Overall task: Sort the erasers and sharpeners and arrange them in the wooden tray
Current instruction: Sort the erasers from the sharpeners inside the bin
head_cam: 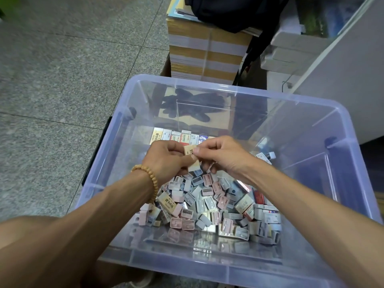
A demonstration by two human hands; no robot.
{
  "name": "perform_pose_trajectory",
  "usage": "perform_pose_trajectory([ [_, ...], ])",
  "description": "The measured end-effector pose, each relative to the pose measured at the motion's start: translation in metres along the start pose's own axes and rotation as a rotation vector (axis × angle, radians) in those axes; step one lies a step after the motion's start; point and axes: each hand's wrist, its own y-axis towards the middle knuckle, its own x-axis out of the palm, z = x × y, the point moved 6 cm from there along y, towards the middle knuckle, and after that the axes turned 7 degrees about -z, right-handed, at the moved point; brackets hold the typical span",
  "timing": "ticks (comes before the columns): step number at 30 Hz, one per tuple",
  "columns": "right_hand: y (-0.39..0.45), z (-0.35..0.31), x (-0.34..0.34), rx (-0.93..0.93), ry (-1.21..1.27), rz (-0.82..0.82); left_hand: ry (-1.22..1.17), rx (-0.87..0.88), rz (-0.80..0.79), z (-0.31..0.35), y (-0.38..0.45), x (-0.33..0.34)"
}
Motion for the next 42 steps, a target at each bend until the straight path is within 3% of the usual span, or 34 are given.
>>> perform_pose_trajectory([
  [2,-0.005,0.0,-0.006,0.001,0.027,-0.032,-0.002,0.01,-0.056,0.003,0.001,0.006],
  [4,-0.005,0.003,-0.017,0.038,0.033,0.042,0.052,0.027,-0.084,0.006,0.005,0.009],
  [8,0.007,0.02,-0.049,0.156,-0.065,0.381,0.555,0.227,0.049,0.017,0.027,0.004],
  [11,0.025,0.023,-0.051,0.139,-0.15,0.494,0.947,0.407,0.068,0.023,0.042,0.013],
  [15,0.034,0.016,-0.045,0.058,-0.393,0.598,1.22,0.576,0.048,0.022,0.058,0.02],
  [17,0.027,0.009,-0.04,-0.044,-0.519,0.568,1.242,0.61,0.083,0.023,0.062,0.017],
  [22,0.023,0.003,-0.015,-0.175,-0.962,0.308,1.236,0.606,0.084,0.023,0.067,0.013],
  [26,0.03,-0.002,-0.015,-0.221,-1.025,0.379,1.234,0.581,0.079,0.024,0.072,0.011],
  [34,0.003,0.001,-0.014,-0.283,-1.083,0.277,1.19,0.493,0.176,0.025,0.049,0.009],
  [36,-0.005,0.01,-0.013,-0.197,-1.159,0.177,1.311,0.416,0.134,0.018,0.041,0.011],
  [39,-0.014,0.032,-0.018,0.082,-1.239,-0.034,1.558,0.205,-0.049,-0.011,0.038,0.01],
  [42,-0.023,0.052,-0.028,0.228,-1.319,-0.077,1.685,0.043,-0.208,-0.035,0.037,0.008],
])
